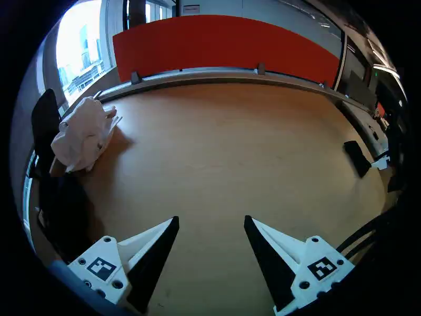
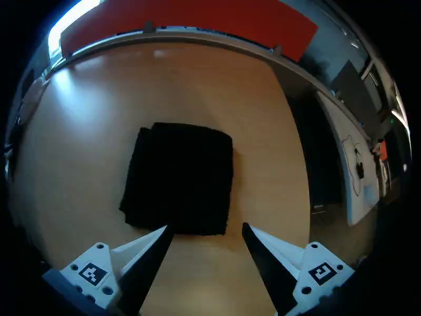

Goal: Fold towel

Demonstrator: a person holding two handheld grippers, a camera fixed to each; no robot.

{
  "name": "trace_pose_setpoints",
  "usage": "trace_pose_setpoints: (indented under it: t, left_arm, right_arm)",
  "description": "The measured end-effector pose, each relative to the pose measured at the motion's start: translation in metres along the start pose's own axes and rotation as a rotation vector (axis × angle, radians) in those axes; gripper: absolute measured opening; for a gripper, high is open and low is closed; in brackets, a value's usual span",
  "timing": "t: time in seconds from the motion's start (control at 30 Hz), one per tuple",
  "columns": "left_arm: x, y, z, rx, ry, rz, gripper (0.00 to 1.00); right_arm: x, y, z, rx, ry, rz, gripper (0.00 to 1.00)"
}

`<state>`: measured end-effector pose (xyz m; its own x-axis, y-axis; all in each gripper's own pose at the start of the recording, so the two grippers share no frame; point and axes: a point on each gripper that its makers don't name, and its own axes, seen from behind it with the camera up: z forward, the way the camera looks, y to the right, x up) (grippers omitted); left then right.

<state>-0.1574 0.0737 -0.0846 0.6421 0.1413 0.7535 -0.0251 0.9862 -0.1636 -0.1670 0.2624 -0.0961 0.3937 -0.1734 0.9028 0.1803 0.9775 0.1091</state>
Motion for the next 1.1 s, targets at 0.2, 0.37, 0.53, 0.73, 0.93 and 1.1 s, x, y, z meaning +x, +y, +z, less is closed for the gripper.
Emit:
trace_pose_setpoints:
  t: [0.2, 0.37, 0.53, 0.73, 0.93, 1.1]
  left_arm:
    - [0.001, 0.0, 0.0, -0.002, 0.003, -0.002, 0.92]
    - [0.003, -0.001, 0.001, -0.005, 0.009, -0.009, 0.91]
    - [0.004, -0.002, 0.0, -0.005, 0.013, -0.013, 0.91]
    - [0.005, -0.003, -0.001, -0.004, 0.019, -0.017, 0.91]
    - [0.007, -0.005, -0.002, -0.003, 0.026, -0.021, 0.92]
    - [0.009, -0.007, -0.003, -0.002, 0.033, -0.022, 0.91]
  right_arm:
    - [0.023, -0.022, -0.01, 0.031, 0.074, 0.023, 1.0]
    - [0.047, -0.039, -0.022, 0.053, 0.147, 0.045, 1.0]
    - [0.069, -0.053, -0.033, 0.058, 0.211, 0.076, 1.0]
    - [0.092, -0.064, -0.046, 0.051, 0.292, 0.124, 1.0]
    - [0.106, -0.076, -0.056, 0.05, 0.355, 0.139, 1.0]
    - [0.118, -0.086, -0.063, 0.05, 0.413, 0.142, 1.0]
